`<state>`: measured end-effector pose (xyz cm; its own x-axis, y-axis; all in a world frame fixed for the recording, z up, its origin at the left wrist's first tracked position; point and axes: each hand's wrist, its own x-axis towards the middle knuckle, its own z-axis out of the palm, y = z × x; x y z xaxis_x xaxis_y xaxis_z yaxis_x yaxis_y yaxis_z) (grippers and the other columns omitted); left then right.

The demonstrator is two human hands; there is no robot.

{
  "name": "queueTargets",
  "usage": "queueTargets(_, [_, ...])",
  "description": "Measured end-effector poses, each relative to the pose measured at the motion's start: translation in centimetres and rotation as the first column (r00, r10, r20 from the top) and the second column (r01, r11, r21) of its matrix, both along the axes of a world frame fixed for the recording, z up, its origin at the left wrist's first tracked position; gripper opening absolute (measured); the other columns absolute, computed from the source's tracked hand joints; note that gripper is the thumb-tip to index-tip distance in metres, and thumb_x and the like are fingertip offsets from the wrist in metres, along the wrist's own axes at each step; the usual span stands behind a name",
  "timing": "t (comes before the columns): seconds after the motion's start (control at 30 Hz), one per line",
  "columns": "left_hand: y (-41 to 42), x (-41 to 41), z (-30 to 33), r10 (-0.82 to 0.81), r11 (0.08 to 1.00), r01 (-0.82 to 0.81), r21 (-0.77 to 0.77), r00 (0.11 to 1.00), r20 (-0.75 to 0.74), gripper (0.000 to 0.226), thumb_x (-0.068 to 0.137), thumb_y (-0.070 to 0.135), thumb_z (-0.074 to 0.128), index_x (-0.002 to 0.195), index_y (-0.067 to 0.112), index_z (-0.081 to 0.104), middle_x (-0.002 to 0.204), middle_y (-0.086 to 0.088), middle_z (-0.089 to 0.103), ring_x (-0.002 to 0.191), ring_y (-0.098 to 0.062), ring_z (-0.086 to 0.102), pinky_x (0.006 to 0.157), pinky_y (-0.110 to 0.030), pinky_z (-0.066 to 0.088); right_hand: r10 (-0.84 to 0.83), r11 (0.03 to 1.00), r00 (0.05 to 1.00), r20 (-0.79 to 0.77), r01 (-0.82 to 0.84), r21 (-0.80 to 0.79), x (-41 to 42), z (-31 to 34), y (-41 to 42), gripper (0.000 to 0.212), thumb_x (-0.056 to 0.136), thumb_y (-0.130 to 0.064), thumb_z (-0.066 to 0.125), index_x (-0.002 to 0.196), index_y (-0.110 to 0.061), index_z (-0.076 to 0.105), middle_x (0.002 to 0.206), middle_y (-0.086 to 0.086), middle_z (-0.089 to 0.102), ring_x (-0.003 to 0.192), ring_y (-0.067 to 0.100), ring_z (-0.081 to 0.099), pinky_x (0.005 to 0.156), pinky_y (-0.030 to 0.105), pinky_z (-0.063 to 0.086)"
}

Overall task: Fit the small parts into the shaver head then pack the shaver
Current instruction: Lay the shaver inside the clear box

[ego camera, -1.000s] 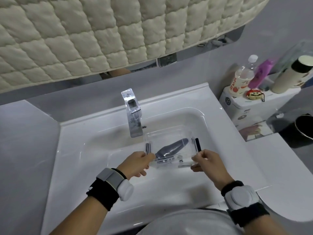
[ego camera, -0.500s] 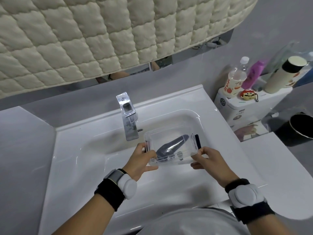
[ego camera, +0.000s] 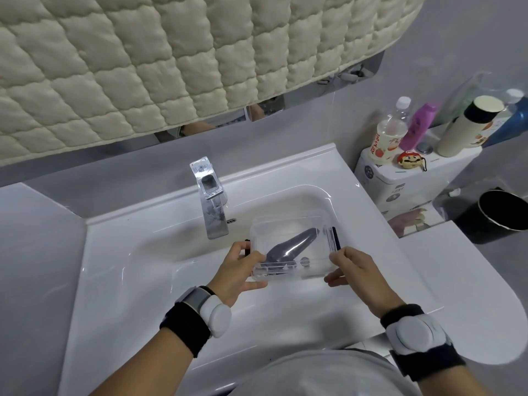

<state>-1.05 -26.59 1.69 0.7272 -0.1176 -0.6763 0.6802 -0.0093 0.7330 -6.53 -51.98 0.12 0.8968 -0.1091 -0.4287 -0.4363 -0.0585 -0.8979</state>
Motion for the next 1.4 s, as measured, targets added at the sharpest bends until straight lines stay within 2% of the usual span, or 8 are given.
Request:
queueTargets(0.3, [-0.5,0.0,-0.8,0.041,0.999,-0.041,0.013,0.998,0.049,0.03,0.086,0.007,0.063,0.112,0.019,0.055,0.108,-0.011,0.062,0.092,-0.03,0.068,0.067,-0.042,0.06,-0.005,0.99,0.999,0.042,0.011,-0.143,0.1,0.1,-0.4,0.021,0.088,-0.02,0.07,0.08,-0.003,0.059,0.088,0.014,0.069,0.074,0.024,0.073,0.068,0.035,0.057])
queueTargets(0.47, [-1.3,-0.3,-1.2,0.064,0.998,-0.065,0.011,0.993,0.102,0.032,0.087,0.007,0.063,0.111,0.025,0.054,0.11,-0.013,0.065,0.095,-0.031,0.069,0.066,-0.042,0.061,-0.027,0.981,0.998,0.065,0.039,-0.19,0.8,0.4,-1.2,0.016,0.083,-0.014,0.075,0.077,-0.01,0.06,0.072,0.001,0.063,0.067,0.014,0.057,0.072,0.036,0.053])
queueTargets(0.6, [-2.2,-0.4,-1.4,0.064,0.997,-0.07,0.029,0.981,0.182,0.033,0.087,0.006,0.063,0.108,0.03,0.054,0.109,-0.015,0.064,0.096,-0.031,0.068,0.07,-0.046,0.061,-0.109,0.98,0.988,0.109,0.125,-0.154,1.2,0.3,-1.4,0.034,0.081,-0.005,0.075,0.101,-0.017,0.051,0.087,0.005,0.062,0.07,0.011,0.058,0.067,0.017,0.047])
queueTargets(0.7, [-3.0,-0.2,-1.5,0.079,0.996,-0.089,0.03,0.968,0.236,0.044,0.083,0.002,0.066,0.107,0.036,0.051,0.106,-0.016,0.064,0.086,-0.028,0.069,0.069,-0.047,0.061,-0.099,0.975,0.986,0.132,0.123,-0.184,1.7,0.5,-2.1,0.042,0.084,-0.007,0.072,0.119,-0.022,0.053,0.095,0.006,0.069,0.084,0.013,0.065,0.07,0.015,0.046])
queueTargets(0.93, [-5.6,0.9,-1.9,0.039,0.991,-0.07,0.111,0.966,0.256,0.056,0.088,0.011,0.063,0.133,0.032,0.038,0.112,-0.001,0.06,0.092,-0.02,0.068,0.07,-0.037,0.062,-0.035,0.963,0.977,0.211,0.09,-0.255,2.9,0.6,-3.0,0.036,0.092,-0.009,0.063,0.127,-0.02,0.063,0.094,0.005,0.072,0.087,0.013,0.067,0.08,0.023,0.054])
queueTargets(1.13, [-8.0,3.8,-1.3,0.009,0.99,-0.048,0.131,0.959,0.283,0.047,0.087,0.018,0.064,0.126,0.035,0.044,0.119,0.003,0.056,0.101,-0.017,0.066,0.071,-0.031,0.06,-0.021,0.951,0.964,0.264,0.1,-0.291,5.7,0.4,-5.2,0.04,0.094,-0.004,0.059,0.131,-0.018,0.062,0.093,-0.004,0.071,0.08,0.002,0.062,0.075,0.005,0.045])
queueTargets(1.27, [-9.9,7.4,-0.7,0.034,0.988,-0.068,0.141,0.973,0.227,0.046,0.09,0.017,0.061,0.132,0.024,0.044,0.12,-0.005,0.059,0.106,-0.022,0.063,0.079,-0.039,0.06,0.008,0.949,0.958,0.287,0.083,-0.305,9.4,0.6,-7.2,0.041,0.095,-0.006,0.057,0.119,-0.039,0.063,0.077,-0.023,0.067,0.074,-0.001,0.06,0.071,0.007,0.046])
queueTargets(1.4, [-11.9,11.3,0.1,0.071,0.989,-0.094,0.114,0.98,0.185,0.044,0.091,0.015,0.059,0.132,0.02,0.044,0.11,-0.005,0.063,0.096,-0.021,0.064,0.079,-0.04,0.059,-0.036,0.946,0.962,0.271,0.121,-0.302,13.7,0.6,-8.7,0.04,0.094,-0.005,0.055,0.113,-0.04,0.062,0.081,-0.01,0.067,0.076,0.003,0.06,0.078,0.03,0.056])
